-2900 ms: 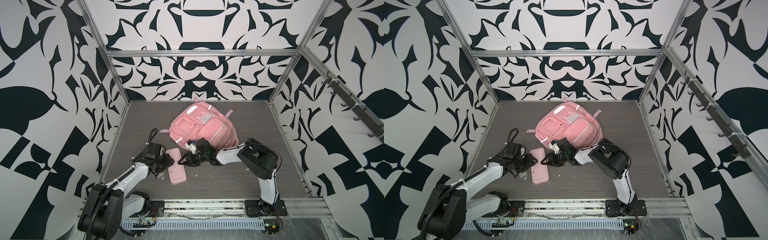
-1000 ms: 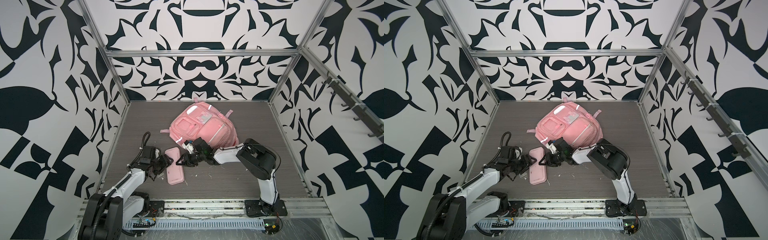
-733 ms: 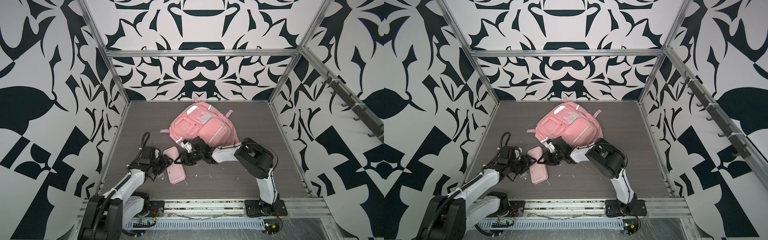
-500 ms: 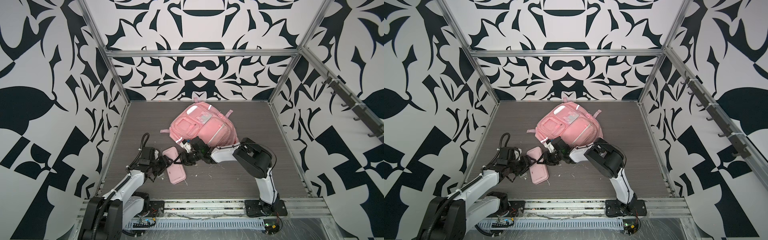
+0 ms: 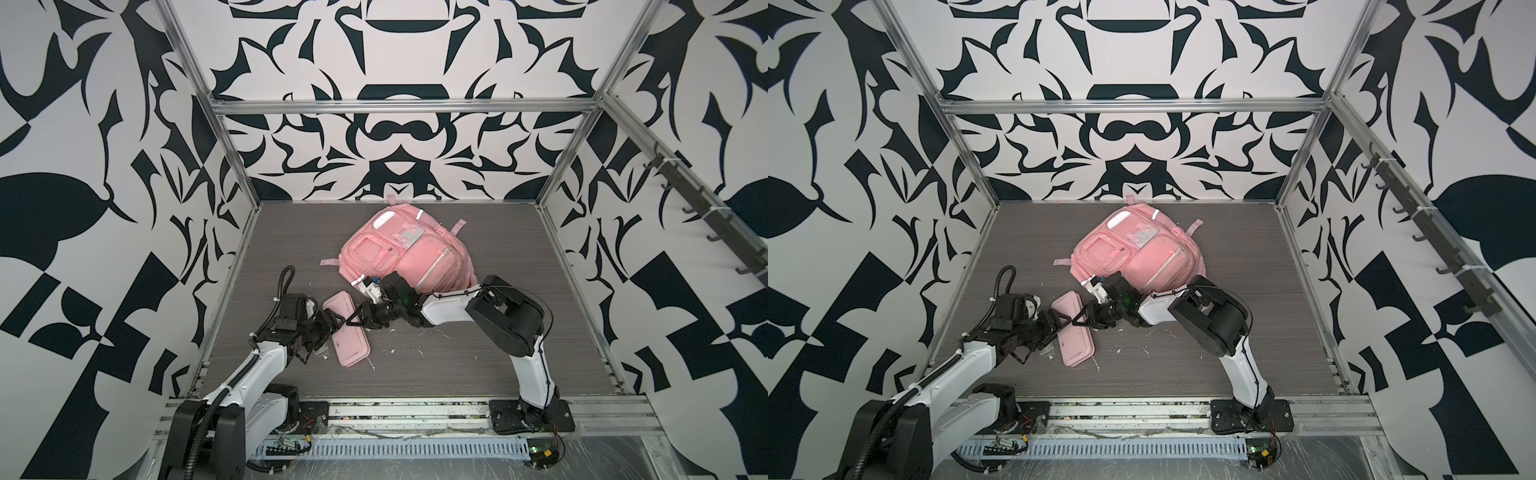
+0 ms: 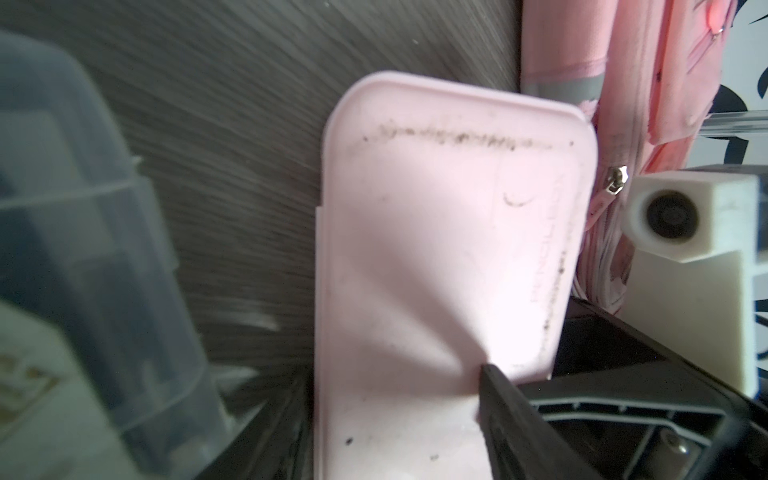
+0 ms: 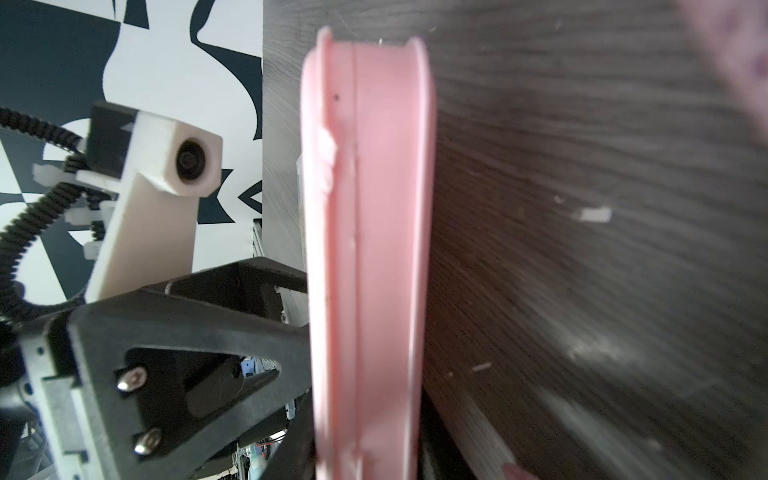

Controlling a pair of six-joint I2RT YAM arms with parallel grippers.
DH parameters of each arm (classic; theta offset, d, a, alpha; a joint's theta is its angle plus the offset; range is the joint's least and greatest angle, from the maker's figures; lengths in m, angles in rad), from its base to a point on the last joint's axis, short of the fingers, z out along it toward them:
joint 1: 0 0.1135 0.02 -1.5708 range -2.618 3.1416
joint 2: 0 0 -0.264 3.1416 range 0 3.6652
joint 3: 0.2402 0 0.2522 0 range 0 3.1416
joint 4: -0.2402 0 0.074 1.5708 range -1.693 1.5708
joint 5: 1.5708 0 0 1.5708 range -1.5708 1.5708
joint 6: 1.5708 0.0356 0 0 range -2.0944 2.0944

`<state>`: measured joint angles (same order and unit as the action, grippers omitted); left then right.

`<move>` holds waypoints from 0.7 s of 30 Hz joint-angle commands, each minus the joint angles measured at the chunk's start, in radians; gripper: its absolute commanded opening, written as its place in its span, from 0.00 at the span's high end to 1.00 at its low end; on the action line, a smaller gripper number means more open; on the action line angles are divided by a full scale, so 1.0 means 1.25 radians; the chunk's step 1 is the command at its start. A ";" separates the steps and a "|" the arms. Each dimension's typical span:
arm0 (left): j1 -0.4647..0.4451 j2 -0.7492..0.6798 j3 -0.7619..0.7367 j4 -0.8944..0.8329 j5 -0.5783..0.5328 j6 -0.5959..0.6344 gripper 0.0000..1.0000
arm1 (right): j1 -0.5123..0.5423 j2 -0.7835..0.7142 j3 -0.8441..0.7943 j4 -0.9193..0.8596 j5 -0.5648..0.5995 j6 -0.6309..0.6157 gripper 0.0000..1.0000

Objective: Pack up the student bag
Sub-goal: 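Lift the pink pencil case with the right gripper while the left gripper lets go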

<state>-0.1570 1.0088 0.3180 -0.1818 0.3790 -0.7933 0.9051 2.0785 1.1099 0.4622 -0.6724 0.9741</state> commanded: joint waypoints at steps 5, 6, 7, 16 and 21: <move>0.029 -0.045 0.069 -0.111 0.025 0.049 0.30 | -0.001 -0.069 -0.015 0.066 -0.020 -0.005 0.82; 0.032 -0.051 0.082 -0.123 0.022 0.058 0.30 | -0.004 -0.076 -0.019 0.066 -0.020 -0.006 0.82; 0.033 -0.057 0.093 -0.134 0.020 0.065 0.30 | -0.007 -0.081 -0.023 0.066 -0.020 -0.006 0.83; 0.036 -0.056 0.181 -0.174 0.001 0.099 0.28 | -0.046 -0.144 -0.065 0.067 -0.025 -0.009 0.85; 0.037 -0.027 0.225 -0.172 0.000 0.110 0.28 | -0.104 -0.219 -0.107 0.041 -0.032 -0.025 0.86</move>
<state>-0.1169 0.9592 0.5568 -0.3679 0.3847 -0.6796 0.8143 1.8912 0.9916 0.4870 -0.6884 0.9676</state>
